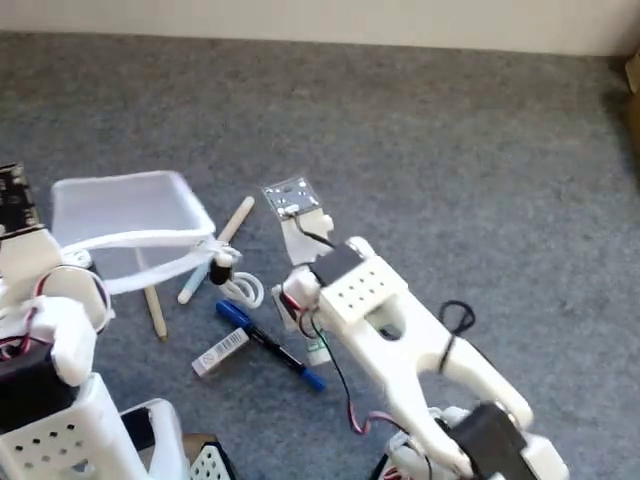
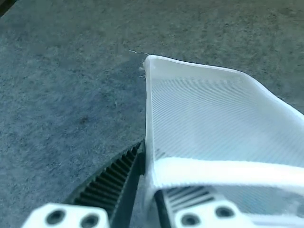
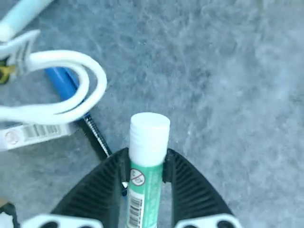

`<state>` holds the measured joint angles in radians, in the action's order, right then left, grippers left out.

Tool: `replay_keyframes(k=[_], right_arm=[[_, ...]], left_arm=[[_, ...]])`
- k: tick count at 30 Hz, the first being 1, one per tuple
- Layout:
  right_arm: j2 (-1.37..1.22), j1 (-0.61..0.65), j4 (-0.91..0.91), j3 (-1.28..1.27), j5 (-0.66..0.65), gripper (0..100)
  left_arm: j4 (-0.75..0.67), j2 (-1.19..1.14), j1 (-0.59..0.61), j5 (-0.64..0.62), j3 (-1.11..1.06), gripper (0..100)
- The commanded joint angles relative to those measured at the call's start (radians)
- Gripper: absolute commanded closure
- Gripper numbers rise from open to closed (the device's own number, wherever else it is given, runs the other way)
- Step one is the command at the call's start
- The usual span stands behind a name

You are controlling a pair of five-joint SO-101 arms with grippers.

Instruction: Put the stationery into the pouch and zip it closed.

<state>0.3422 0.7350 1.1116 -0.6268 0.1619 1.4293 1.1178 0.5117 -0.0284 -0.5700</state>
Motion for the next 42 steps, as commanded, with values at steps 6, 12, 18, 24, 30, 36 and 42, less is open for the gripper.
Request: replay_keyframes(k=[6, 12, 18, 24, 30, 36, 42], right_arm=[[0.317, 0.005, 0.007, -0.004, -0.008, 99.5], [0.467, 0.005, 0.004, -0.001, -0.002, 99.5], [0.624, 0.007, 0.002, 0.007, -0.002, 99.5], [0.783, 0.008, 0.002, 0.004, -0.006, 99.5], [0.886, 0.007, -0.071, -0.004, -0.006, 99.5], [0.895, 0.010, -0.205, -0.002, -0.008, 99.5], [0.895, 0.012, -0.386, -0.002, -0.008, 99.5]], left_arm=[[0.083, -0.077, -0.170, 0.032, 0.214, 99], [0.207, -0.355, -0.231, 0.041, 0.447, 99], [0.293, -0.515, -0.243, -0.005, 0.631, 99], [0.288, -0.611, -0.245, -0.101, 0.691, 99], [0.288, -0.696, -0.245, -0.123, 0.682, 99], [0.288, -0.710, -0.245, -0.161, 0.682, 99], [0.288, -0.714, -0.246, -0.163, 0.690, 99]])
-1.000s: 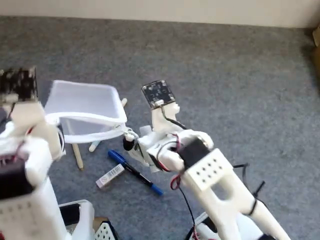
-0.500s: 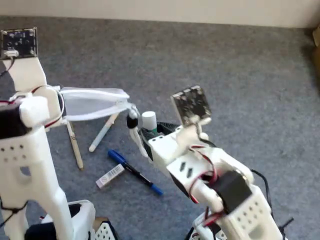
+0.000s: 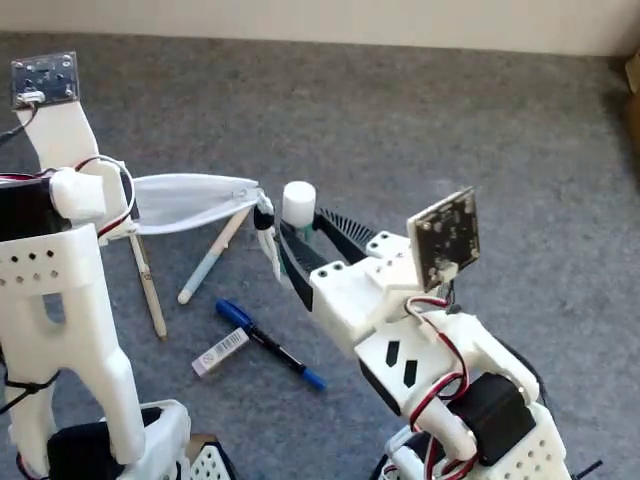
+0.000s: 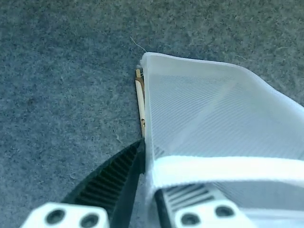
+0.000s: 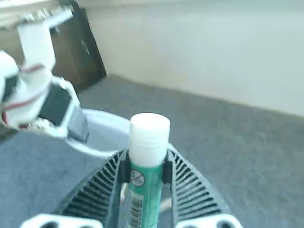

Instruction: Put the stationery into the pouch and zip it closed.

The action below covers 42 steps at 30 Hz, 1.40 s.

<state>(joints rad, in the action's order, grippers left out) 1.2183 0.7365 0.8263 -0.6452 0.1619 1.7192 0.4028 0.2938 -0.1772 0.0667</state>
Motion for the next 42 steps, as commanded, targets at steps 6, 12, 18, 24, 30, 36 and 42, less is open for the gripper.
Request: replay_keyframes(k=[6, 12, 18, 24, 30, 36, 42], right_arm=[[0.018, 0.117, -0.219, 0.016, -0.008, 99.5], [0.016, 0.174, -0.409, -0.056, -0.037, 99.5], [0.016, 0.177, -0.794, -0.323, -0.164, 99.5], [0.015, 0.177, -1.020, -0.470, -0.169, 99.5], [-0.088, 0.177, -1.112, -0.466, -0.169, 99.5], [-0.308, 0.173, -1.245, -0.401, -0.170, 99.5], [-0.420, 0.171, -1.357, -0.392, -0.172, 99.5]], left_arm=[[-0.002, -0.001, -0.028, -0.014, 0.054, 99], [-0.002, 0.001, -0.028, -0.014, 0.050, 99], [-0.002, 0.002, -0.028, -0.014, 0.051, 99], [-0.002, 0.004, -0.028, -0.014, 0.050, 99], [-0.002, 0.005, -0.028, -0.014, 0.048, 99], [-0.002, 0.005, -0.028, -0.014, 0.045, 99], [-0.002, 0.005, -0.028, -0.014, 0.045, 99]])
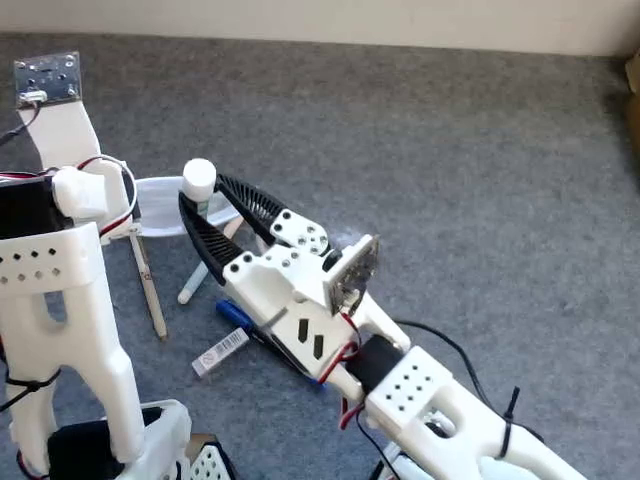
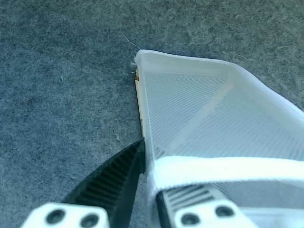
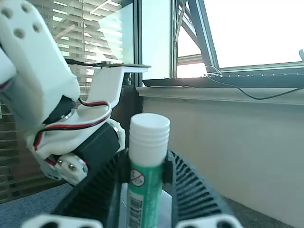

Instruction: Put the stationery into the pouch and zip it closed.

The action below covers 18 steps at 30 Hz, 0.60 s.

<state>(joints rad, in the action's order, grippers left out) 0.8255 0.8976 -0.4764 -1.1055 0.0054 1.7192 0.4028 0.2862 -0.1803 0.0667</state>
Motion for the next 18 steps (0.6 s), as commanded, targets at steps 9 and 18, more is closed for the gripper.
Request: replay_keyframes(k=[9, 18], right_arm=[[-0.056, 0.013, -0.097, 0.065, -0.118, 99.5], [-0.263, 0.008, -0.306, 0.068, -0.124, 99.5]], left_arm=[[-0.002, 0.005, -0.021, -0.011, 0.045, 99], [-0.002, 0.005, -0.021, -0.011, 0.044, 99]])
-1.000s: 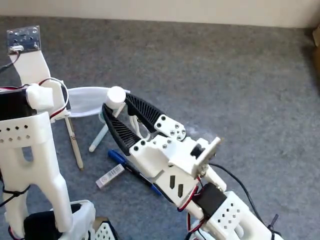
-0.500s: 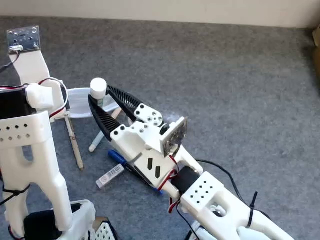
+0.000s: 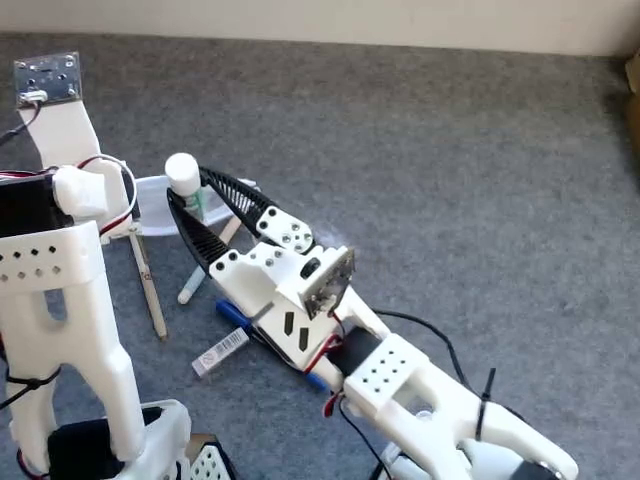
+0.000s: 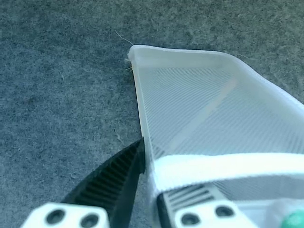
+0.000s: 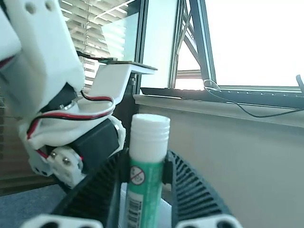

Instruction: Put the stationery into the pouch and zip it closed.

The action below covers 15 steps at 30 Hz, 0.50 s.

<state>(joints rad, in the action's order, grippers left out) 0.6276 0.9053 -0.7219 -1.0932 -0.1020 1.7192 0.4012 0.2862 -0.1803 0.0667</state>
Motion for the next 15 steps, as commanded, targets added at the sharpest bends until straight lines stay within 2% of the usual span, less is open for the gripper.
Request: replay_keyframes(k=[1, 15], right_arm=[[-0.079, 0.001, -0.070, 0.056, -0.017, 99.5], [-0.125, -0.038, -0.122, 0.150, -0.012, 99.5]], left_arm=[[-0.002, 0.007, -0.021, -0.011, 0.044, 99], [-0.002, 0.007, -0.021, -0.011, 0.044, 99]])
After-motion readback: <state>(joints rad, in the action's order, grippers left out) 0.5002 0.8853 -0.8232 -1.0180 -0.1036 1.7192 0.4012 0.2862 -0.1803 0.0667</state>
